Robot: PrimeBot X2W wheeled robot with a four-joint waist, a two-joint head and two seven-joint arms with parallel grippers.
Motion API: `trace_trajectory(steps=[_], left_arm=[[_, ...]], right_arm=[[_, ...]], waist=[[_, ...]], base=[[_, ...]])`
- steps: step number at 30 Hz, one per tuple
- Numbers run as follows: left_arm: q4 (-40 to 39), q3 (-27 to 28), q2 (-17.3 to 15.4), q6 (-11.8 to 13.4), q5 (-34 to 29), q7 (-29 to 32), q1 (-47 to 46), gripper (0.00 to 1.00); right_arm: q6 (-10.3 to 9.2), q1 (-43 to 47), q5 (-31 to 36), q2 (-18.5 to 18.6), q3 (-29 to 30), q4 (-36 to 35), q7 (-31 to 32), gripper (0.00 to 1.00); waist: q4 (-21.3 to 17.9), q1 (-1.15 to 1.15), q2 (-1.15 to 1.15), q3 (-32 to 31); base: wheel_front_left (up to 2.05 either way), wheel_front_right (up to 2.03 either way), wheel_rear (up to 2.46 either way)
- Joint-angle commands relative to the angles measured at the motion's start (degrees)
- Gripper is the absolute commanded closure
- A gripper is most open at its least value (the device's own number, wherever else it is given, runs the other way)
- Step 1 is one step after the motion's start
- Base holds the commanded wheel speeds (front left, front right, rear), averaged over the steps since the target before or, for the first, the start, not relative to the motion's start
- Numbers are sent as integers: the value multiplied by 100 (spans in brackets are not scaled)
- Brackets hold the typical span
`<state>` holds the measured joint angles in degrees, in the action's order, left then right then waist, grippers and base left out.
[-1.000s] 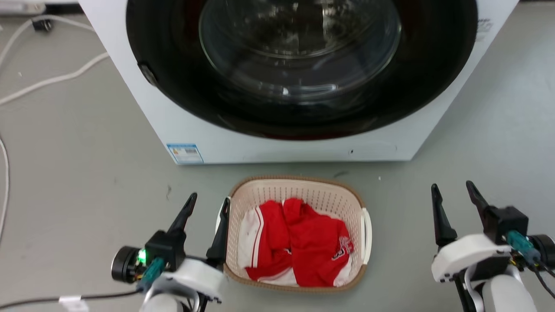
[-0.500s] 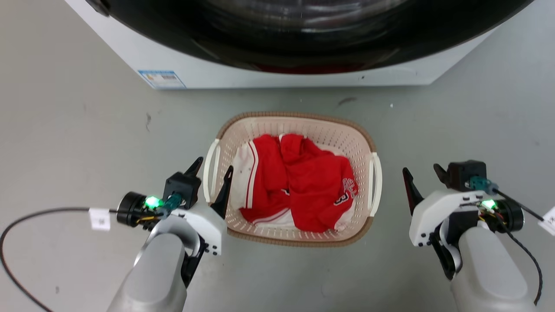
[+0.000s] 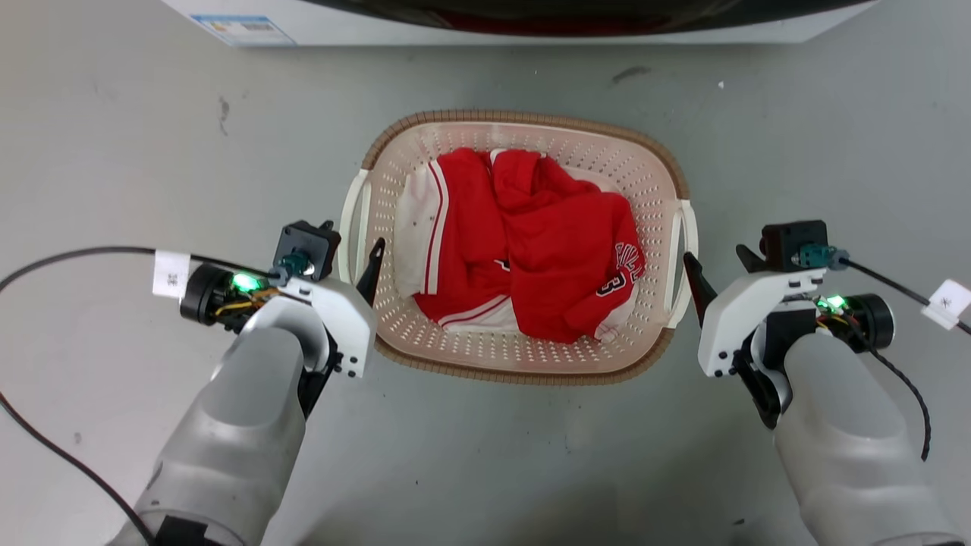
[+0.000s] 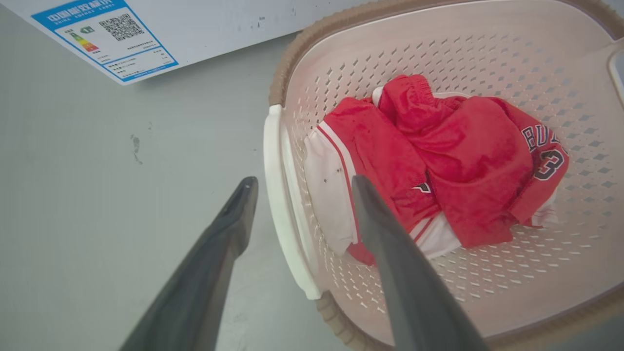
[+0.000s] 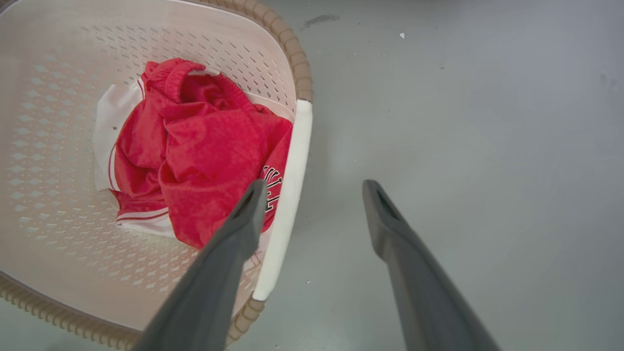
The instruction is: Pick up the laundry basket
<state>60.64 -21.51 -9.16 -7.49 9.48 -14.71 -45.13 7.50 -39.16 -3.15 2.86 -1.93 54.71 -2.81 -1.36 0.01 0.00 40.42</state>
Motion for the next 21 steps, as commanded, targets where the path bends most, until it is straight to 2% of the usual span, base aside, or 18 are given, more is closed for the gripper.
trace_trajectory(steps=[1,10,21], left_arm=[[132,-58,-11,7,56,16,-185,0],[692,-550,-19,7,492,312,-755,0],[757,-1245,-135,6,1138,790,-1143,0]], right_arm=[[-2,-190,-33,3,-35,130,-53,0],[-2,-705,-237,5,-362,700,-166,0],[-2,-1201,-292,4,-661,1190,79,0]], waist=[[3,-1,0,173],[17,-1,0,519],[48,-1,0,839]], base=[[0,0,0],[0,0,0],[0,0,0]])
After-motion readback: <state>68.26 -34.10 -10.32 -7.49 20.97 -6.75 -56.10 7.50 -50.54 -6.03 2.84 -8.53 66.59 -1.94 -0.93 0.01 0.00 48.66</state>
